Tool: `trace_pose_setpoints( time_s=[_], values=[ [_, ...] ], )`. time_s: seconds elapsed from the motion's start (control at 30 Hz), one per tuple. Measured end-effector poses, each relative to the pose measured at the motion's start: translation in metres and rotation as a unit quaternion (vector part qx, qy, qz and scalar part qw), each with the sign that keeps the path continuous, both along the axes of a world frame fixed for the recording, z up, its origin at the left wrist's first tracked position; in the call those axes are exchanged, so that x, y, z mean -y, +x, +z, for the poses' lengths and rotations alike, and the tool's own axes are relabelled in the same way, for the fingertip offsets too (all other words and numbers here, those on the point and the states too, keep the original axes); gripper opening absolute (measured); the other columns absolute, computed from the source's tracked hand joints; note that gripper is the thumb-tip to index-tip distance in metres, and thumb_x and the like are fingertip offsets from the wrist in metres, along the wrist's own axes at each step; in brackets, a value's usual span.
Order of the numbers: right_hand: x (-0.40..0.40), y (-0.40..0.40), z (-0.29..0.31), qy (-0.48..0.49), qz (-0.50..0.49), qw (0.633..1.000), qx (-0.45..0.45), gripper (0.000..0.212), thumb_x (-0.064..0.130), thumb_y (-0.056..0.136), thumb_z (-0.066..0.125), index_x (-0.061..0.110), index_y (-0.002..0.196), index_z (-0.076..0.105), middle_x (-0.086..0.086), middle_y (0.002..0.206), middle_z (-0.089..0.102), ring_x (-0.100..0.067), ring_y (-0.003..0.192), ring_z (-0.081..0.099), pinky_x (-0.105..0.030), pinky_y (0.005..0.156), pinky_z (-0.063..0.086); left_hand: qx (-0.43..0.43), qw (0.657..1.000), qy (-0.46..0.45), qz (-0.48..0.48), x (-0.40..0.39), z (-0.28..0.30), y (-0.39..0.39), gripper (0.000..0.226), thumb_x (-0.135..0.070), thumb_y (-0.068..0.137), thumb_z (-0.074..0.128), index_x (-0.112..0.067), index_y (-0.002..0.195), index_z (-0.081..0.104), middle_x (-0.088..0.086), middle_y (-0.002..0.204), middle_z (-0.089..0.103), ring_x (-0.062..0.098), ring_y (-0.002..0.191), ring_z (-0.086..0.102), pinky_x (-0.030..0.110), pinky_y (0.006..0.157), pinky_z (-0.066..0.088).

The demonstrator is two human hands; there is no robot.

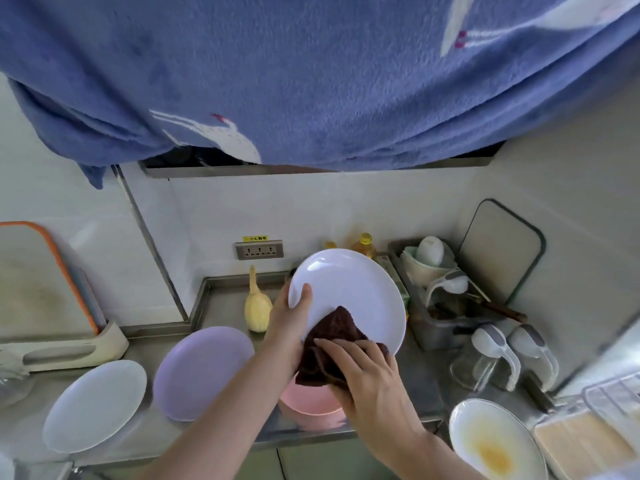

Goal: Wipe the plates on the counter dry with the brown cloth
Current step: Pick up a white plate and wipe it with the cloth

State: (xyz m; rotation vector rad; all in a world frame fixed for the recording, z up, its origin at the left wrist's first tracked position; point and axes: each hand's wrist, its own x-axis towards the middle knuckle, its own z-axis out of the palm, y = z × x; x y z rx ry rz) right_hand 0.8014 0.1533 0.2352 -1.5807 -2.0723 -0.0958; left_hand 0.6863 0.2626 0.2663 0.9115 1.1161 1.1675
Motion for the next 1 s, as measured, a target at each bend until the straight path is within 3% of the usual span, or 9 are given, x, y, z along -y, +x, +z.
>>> trace_pose_setpoints(
  time_s=[0.07, 0.2, 0.43, 0.53, 0.63, 0.77, 0.87, 0.93, 1.0],
  values=[
    [0.001, 0.014, -0.005, -0.012, 0.02, 1.0, -0.002, 0.056, 0.032, 0.073, 0.065, 0.034, 0.127, 0.052, 0.017, 0.117, 0.064, -0.015, 0.096, 0.062, -0.036, 0.082, 0.054, -0.008, 0.999, -0.044, -0.01, -0.001, -0.007, 0.01, 0.035, -0.03, 0.097, 0.056, -0.043, 0.129, 0.048, -0.008, 0.118, 0.061, 0.017, 0.104, 0.06, 0.03, 0.078, 0.051],
    [0.01, 0.075, -0.009, -0.048, 0.067, 0.992, 0.093, 0.06, 0.036, 0.067, 0.072, 0.039, 0.124, 0.053, 0.018, 0.118, 0.062, -0.014, 0.101, 0.057, -0.033, 0.084, 0.05, -0.019, 0.992, -0.12, -0.045, -0.01, -0.023, 0.017, 0.059, -0.051, 0.078, 0.067, -0.031, 0.132, 0.055, 0.004, 0.126, 0.066, 0.031, 0.112, 0.063, 0.053, 0.093, 0.054],
    [-0.002, 0.184, 0.004, -0.085, 0.006, 0.969, 0.231, 0.061, 0.019, 0.053, 0.081, 0.036, 0.108, 0.063, 0.011, 0.122, 0.063, -0.02, 0.121, 0.05, -0.041, 0.083, 0.045, -0.066, 0.976, -0.166, -0.127, -0.011, -0.039, 0.051, 0.04, -0.029, 0.084, 0.074, -0.02, 0.121, 0.06, 0.009, 0.111, 0.071, 0.032, 0.106, 0.066, 0.048, 0.09, 0.054],
    [0.0, 0.2, -0.004, -0.07, -0.014, 0.979, 0.19, 0.058, 0.01, 0.058, 0.081, 0.033, 0.109, 0.065, 0.007, 0.124, 0.064, -0.024, 0.122, 0.052, -0.049, 0.082, 0.05, -0.061, 0.975, -0.174, -0.123, -0.012, -0.045, 0.069, 0.04, -0.024, 0.087, 0.072, -0.023, 0.123, 0.056, 0.008, 0.11, 0.07, 0.031, 0.104, 0.065, 0.044, 0.079, 0.056],
    [0.014, 0.206, -0.034, -0.078, 0.004, 0.988, 0.132, 0.054, 0.008, 0.062, 0.079, 0.034, 0.107, 0.064, 0.012, 0.119, 0.065, -0.02, 0.119, 0.053, -0.043, 0.078, 0.05, -0.072, 0.975, -0.179, -0.107, -0.011, -0.059, 0.082, 0.043, -0.024, 0.089, 0.07, -0.017, 0.127, 0.053, 0.005, 0.101, 0.067, 0.024, 0.092, 0.064, 0.034, 0.063, 0.051],
    [0.041, 0.211, -0.072, -0.148, 0.065, 0.979, 0.125, 0.058, 0.014, 0.052, 0.078, 0.042, 0.1, 0.06, 0.02, 0.108, 0.064, -0.011, 0.104, 0.06, -0.028, 0.072, 0.05, -0.121, 0.972, -0.173, -0.1, -0.004, -0.094, 0.1, 0.03, -0.023, 0.094, 0.063, -0.017, 0.122, 0.053, 0.002, 0.102, 0.063, 0.025, 0.097, 0.061, 0.038, 0.077, 0.052],
    [0.052, 0.215, -0.094, -0.19, 0.034, 0.98, 0.056, 0.071, 0.012, 0.046, 0.076, 0.043, 0.107, 0.057, 0.017, 0.112, 0.062, -0.011, 0.099, 0.063, -0.027, 0.063, 0.053, -0.118, 0.969, -0.201, -0.08, -0.001, -0.139, 0.115, 0.022, -0.013, 0.094, 0.062, -0.014, 0.115, 0.057, 0.008, 0.099, 0.067, 0.027, 0.087, 0.067, 0.041, 0.074, 0.059],
    [0.059, 0.22, -0.105, -0.199, -0.01, 0.98, -0.006, 0.077, 0.008, 0.052, 0.076, 0.042, 0.118, 0.054, 0.015, 0.118, 0.06, -0.009, 0.096, 0.063, -0.023, 0.064, 0.053, -0.14, 0.956, -0.245, -0.077, -0.002, -0.174, 0.126, 0.025, -0.018, 0.095, 0.06, -0.016, 0.119, 0.054, 0.01, 0.109, 0.064, 0.03, 0.1, 0.062, 0.042, 0.087, 0.053],
    [0.068, 0.223, -0.111, -0.196, -0.038, 0.977, -0.071, 0.072, 0.007, 0.063, 0.072, 0.043, 0.122, 0.051, 0.018, 0.117, 0.059, -0.003, 0.09, 0.062, -0.01, 0.067, 0.048, -0.186, 0.939, -0.279, -0.077, -0.009, -0.221, 0.136, 0.036, -0.023, 0.094, 0.058, -0.01, 0.128, 0.051, 0.014, 0.121, 0.061, 0.028, 0.105, 0.056, 0.035, 0.081, 0.048]
  ],
)
